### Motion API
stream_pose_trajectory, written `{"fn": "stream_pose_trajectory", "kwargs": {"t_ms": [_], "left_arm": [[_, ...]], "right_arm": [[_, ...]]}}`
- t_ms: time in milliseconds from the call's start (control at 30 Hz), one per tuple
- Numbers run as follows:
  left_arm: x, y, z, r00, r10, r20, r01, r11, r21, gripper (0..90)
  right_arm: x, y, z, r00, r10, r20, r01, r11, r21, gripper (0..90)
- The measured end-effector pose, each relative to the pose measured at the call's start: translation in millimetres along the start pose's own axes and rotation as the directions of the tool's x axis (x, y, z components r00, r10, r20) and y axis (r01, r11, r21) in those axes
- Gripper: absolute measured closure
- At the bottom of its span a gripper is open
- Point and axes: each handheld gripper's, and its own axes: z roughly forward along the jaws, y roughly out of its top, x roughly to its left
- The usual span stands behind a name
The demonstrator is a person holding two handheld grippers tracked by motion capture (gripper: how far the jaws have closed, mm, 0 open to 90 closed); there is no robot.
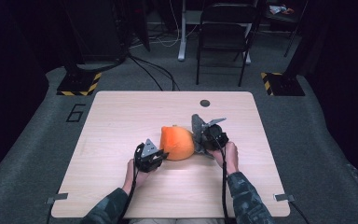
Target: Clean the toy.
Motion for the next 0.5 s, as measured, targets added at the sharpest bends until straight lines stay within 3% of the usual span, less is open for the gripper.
{"fn": "stream_pose_trajectory", "kwargs": {"t_ms": [133,200,333,433,467,500], "left_arm": [[0.9,-0.1,0.8,1.0,-0.003,0.002,0.003,1.0,-0.002,77.5],[1.6,-0.4,0.5,1.0,-0.007,0.002,0.007,1.0,0.0,77.5],[1.3,-1.0,0.6,0.9999,-0.012,-0.001,0.012,0.9999,-0.005,77.5],[2.2,-1.4,0.1,0.9999,-0.015,0.0,0.015,0.9999,-0.002,77.4],[3.0,-1.4,0.4,0.9999,-0.014,0.001,0.014,0.9999,-0.002,77.4],[3.9,-1.4,1.0,1.0,-0.009,-0.002,0.009,1.0,-0.002,77.4]], "right_arm": [[-7.6,-6.1,13.8,0.9998,-0.003,0.021,0.002,0.997,0.075,74.5],[-12.1,-7.5,12.4,0.9996,0.02,0.022,-0.021,0.998,0.067,74.6],[-11.4,-3.5,-4.5,0.9993,0.02,0.033,-0.019,1.0,-0.022,74.5],[-4.7,7.0,-25.8,0.9951,0.032,-0.093,-0.046,0.988,-0.146,74.5],[-1.1,10.2,-30.2,0.9863,0.027,-0.163,-0.054,0.985,-0.163,74.4],[4.1,12.9,-32.3,0.9802,0.015,-0.197,-0.049,0.985,-0.168,74.4]]}}
